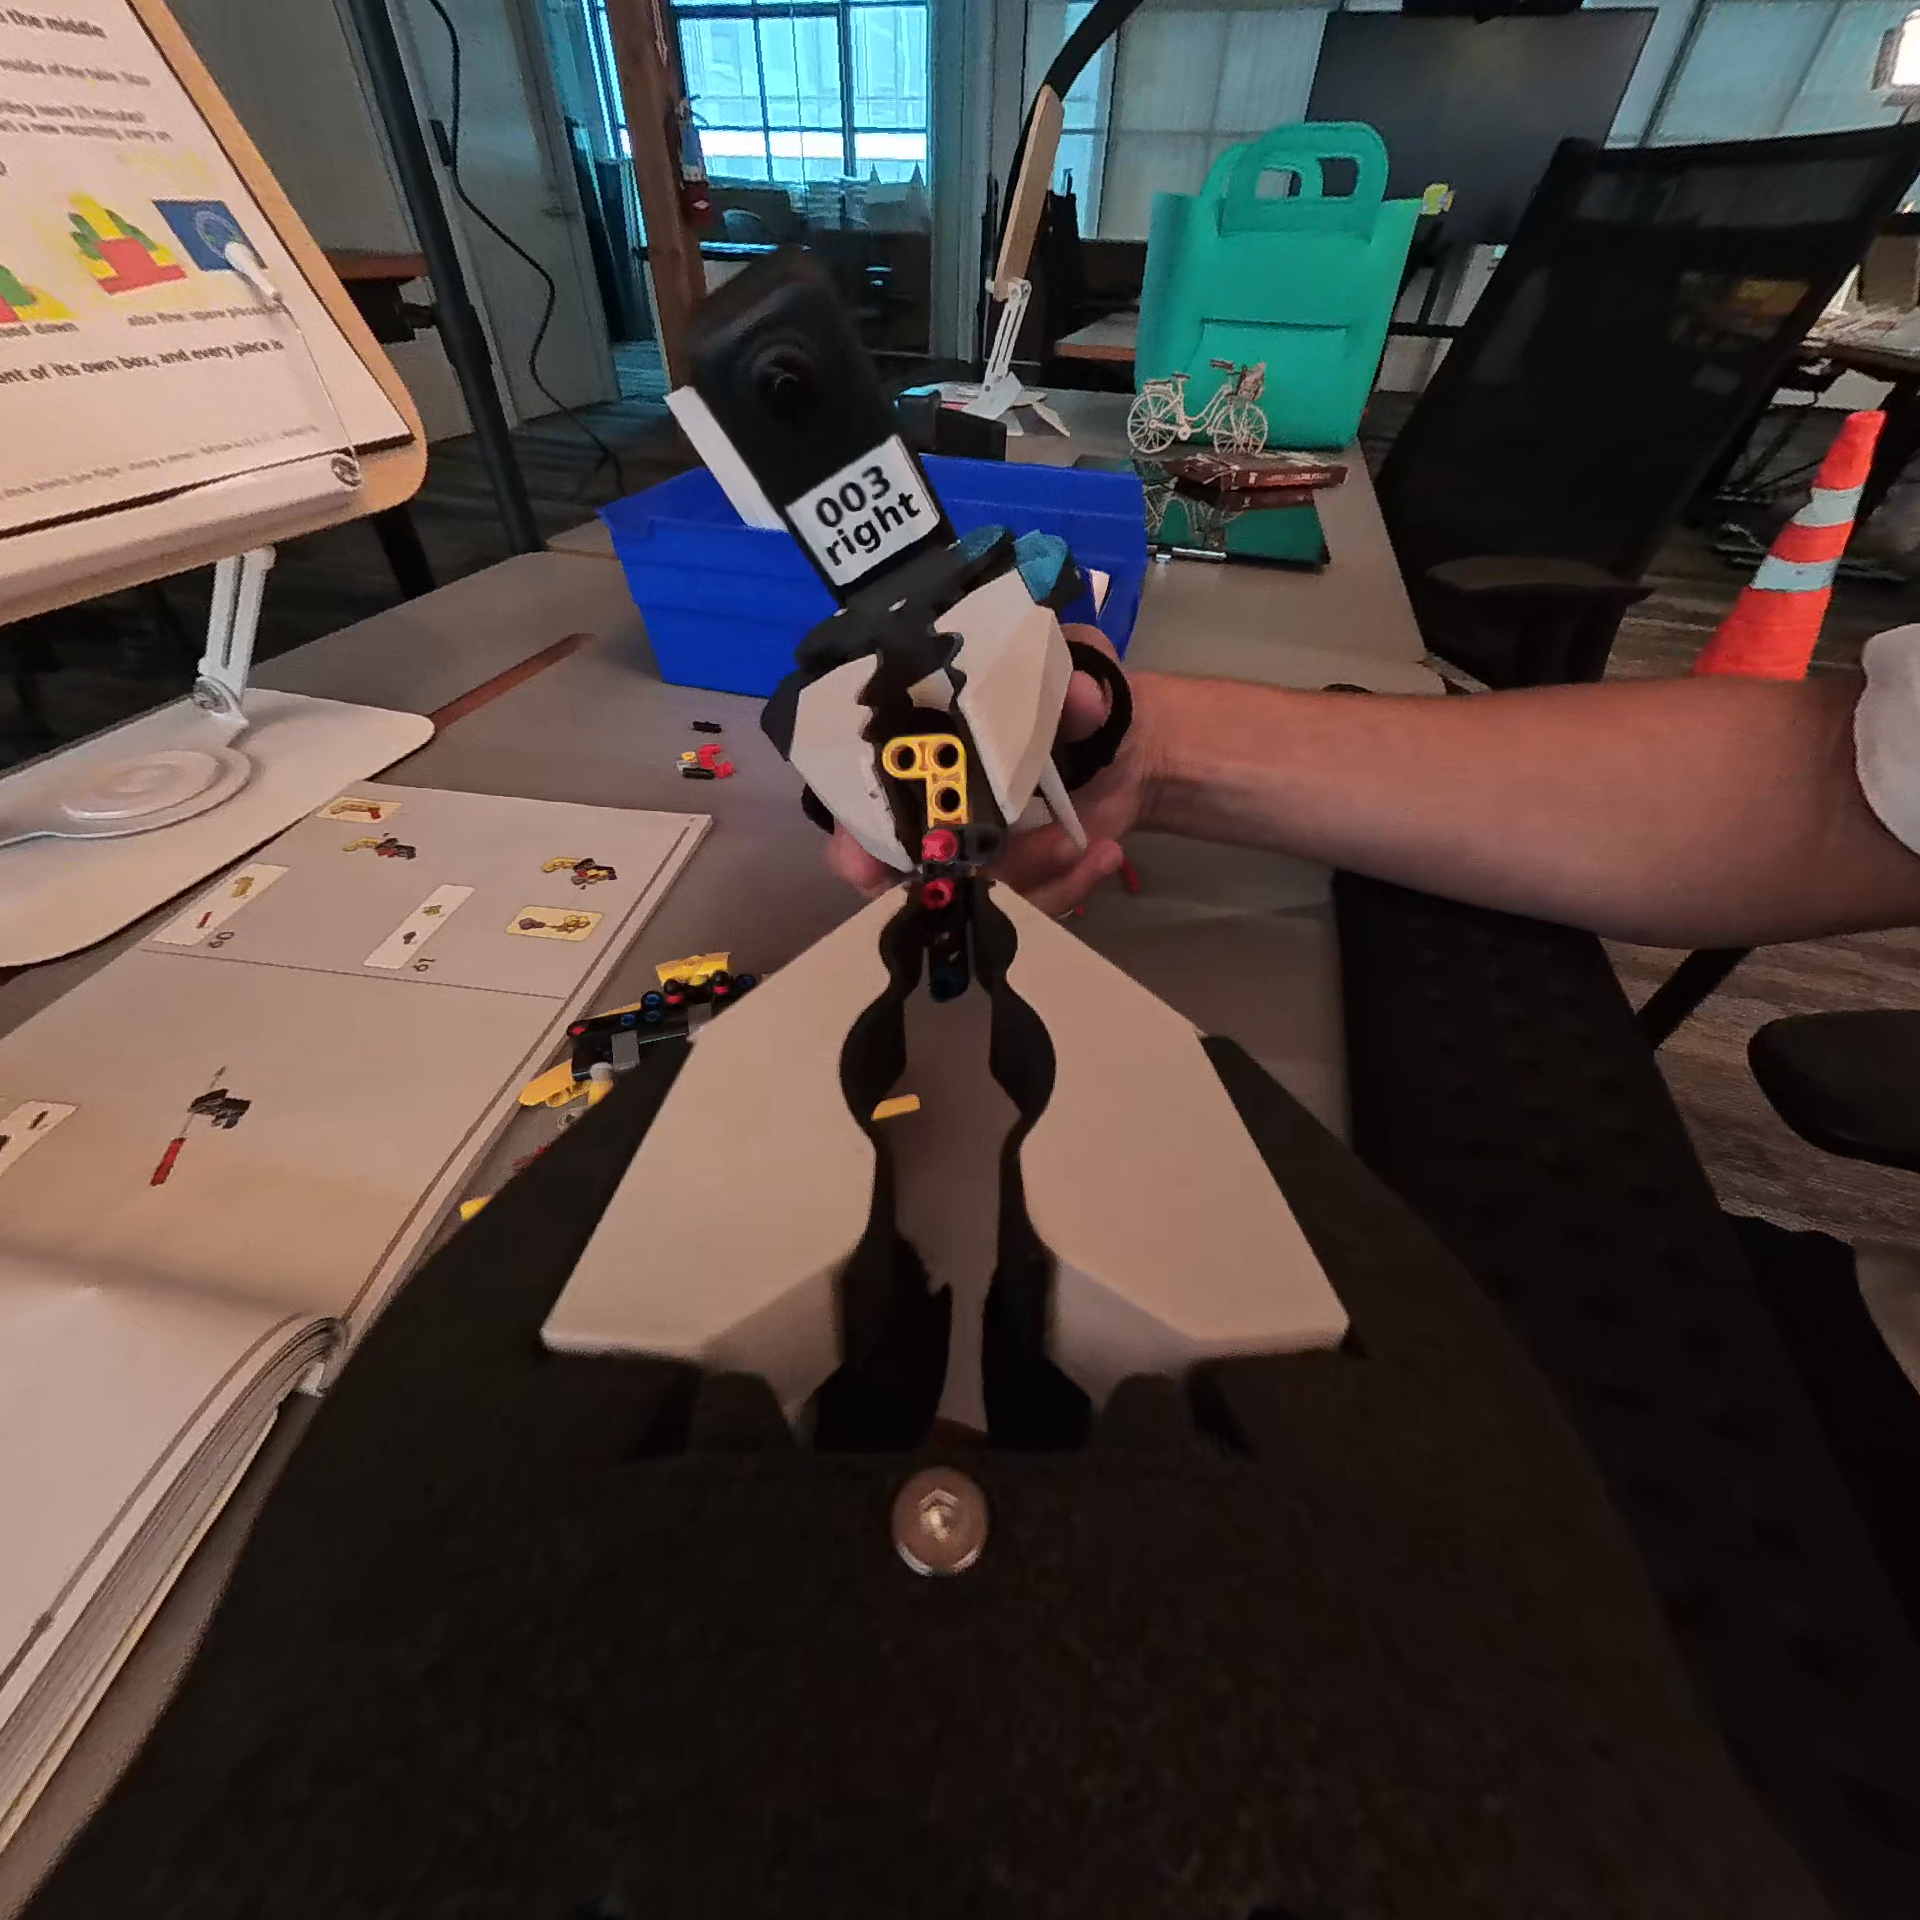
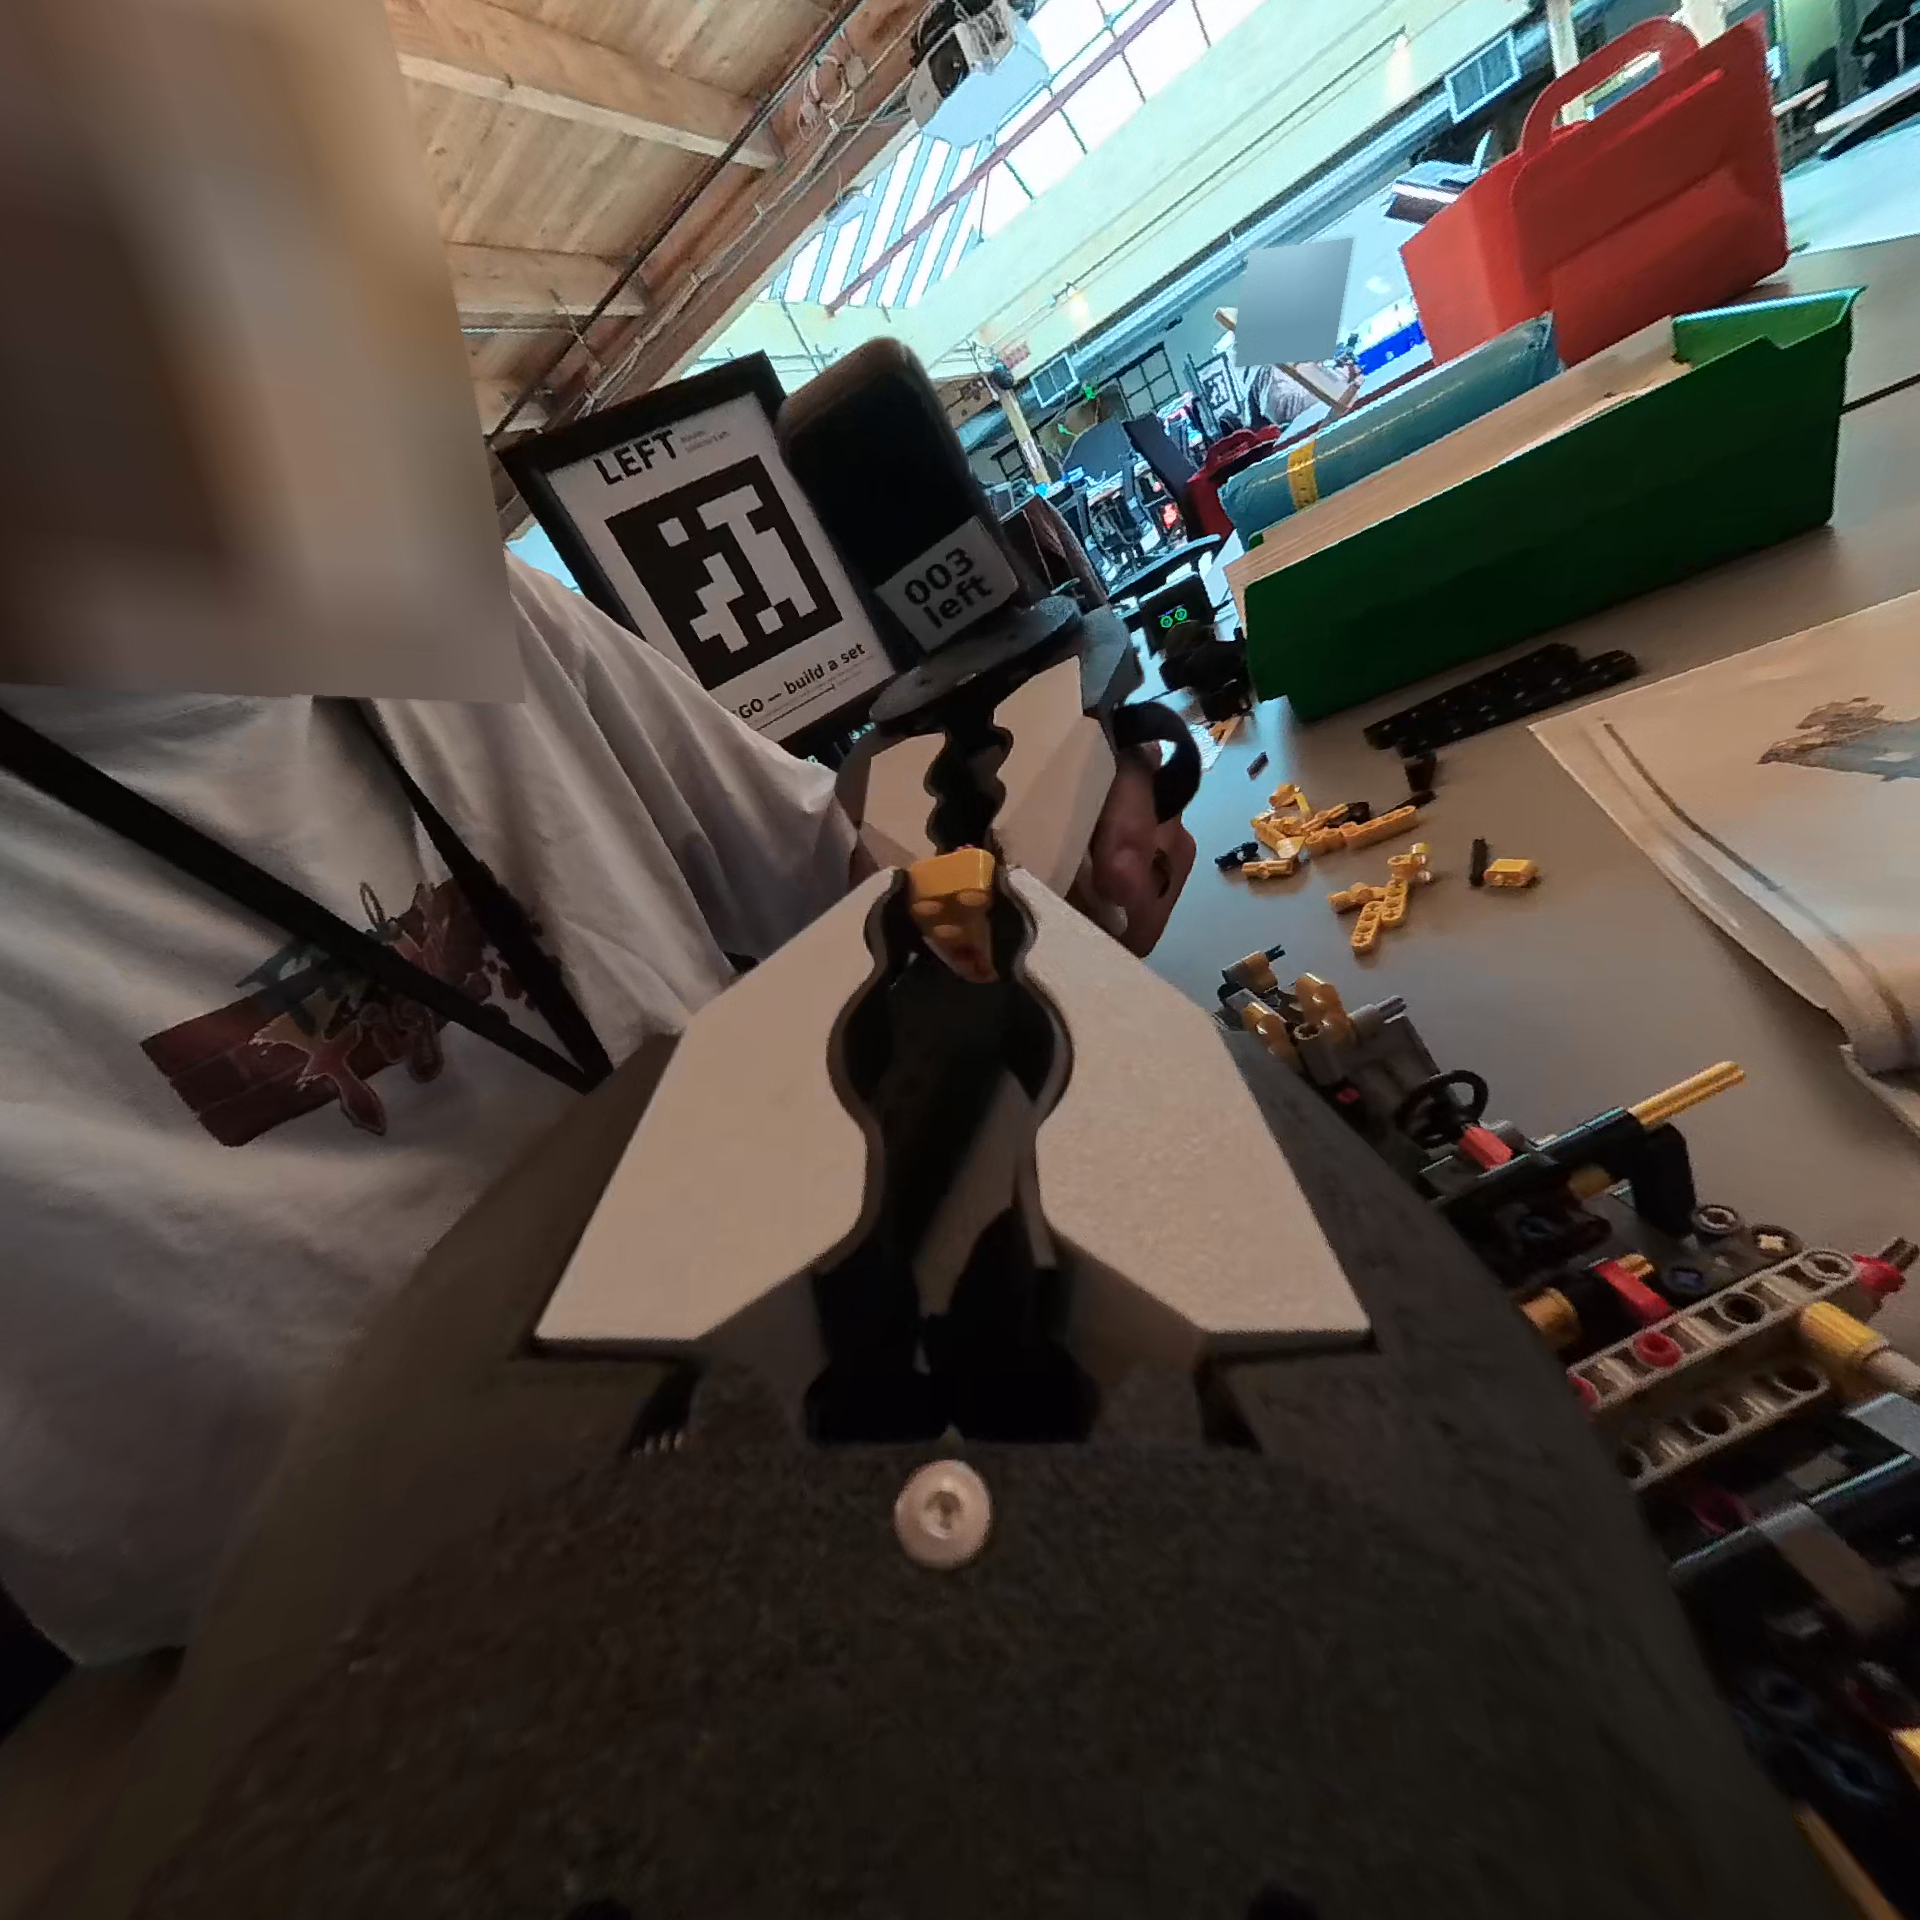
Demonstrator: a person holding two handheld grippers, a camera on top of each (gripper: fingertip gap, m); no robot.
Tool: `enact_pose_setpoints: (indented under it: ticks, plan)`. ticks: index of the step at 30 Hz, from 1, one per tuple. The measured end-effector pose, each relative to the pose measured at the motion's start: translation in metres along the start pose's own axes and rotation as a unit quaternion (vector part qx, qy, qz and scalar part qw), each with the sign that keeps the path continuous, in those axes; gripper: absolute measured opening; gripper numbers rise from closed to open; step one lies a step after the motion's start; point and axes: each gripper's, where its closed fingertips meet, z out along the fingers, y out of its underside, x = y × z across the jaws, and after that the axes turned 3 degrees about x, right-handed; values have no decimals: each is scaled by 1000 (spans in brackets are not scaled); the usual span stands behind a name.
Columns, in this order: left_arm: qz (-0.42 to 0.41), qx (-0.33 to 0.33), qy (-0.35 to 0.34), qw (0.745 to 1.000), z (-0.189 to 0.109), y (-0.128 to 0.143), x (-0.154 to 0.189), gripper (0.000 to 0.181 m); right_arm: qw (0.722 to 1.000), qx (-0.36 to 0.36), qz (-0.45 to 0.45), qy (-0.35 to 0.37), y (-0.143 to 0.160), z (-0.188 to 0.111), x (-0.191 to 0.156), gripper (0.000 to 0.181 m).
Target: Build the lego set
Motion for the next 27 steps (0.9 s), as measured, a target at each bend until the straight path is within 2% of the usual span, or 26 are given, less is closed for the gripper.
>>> enact_pose_setpoints:
  ticks: [8,10,11,12,13,14,16,17,20,22,25,27]
  plan:
    - [13,-20,11,1000,3,10,2,8,1000,-17,10,12,8,-5,0,16]
    - [30,-10,-37,999,-2,7,-16,8,997,-4,-9,72,-7,-19,7,28]
    - [38,-7,-71,997,-6,5,-30,8,990,0,-28,137,-19,-33,16,29]
    - [42,-8,-108,993,-12,5,-45,8,974,16,-56,220,-36,-52,27,28]
    - [41,-13,-151,988,-19,6,-62,7,945,40,-83,315,-54,-74,39,30]
    - [39,-22,-191,980,-26,8,-78,8,904,58,-100,412,-67,-100,50,31]
    - [30,-36,-260,965,-41,12,-104,8,826,74,-101,550,-71,-142,61,31]
    - [22,-37,-275,961,-46,14,-111,8,798,89,-89,589,-65,-153,64,31]
    - [-4,-53,-290,956,-50,24,-121,8,761,121,-91,631,-38,-161,78,26]
    - [-15,-65,-287,955,-49,30,-121,8,774,92,-60,624,-21,-154,90,28]
    - [-27,-71,-273,959,-44,34,-117,8,765,55,-39,641,-7,-162,104,26]
    - [-33,-77,-257,963,-39,37,-113,8,769,40,-27,638,-1,-161,108,26]
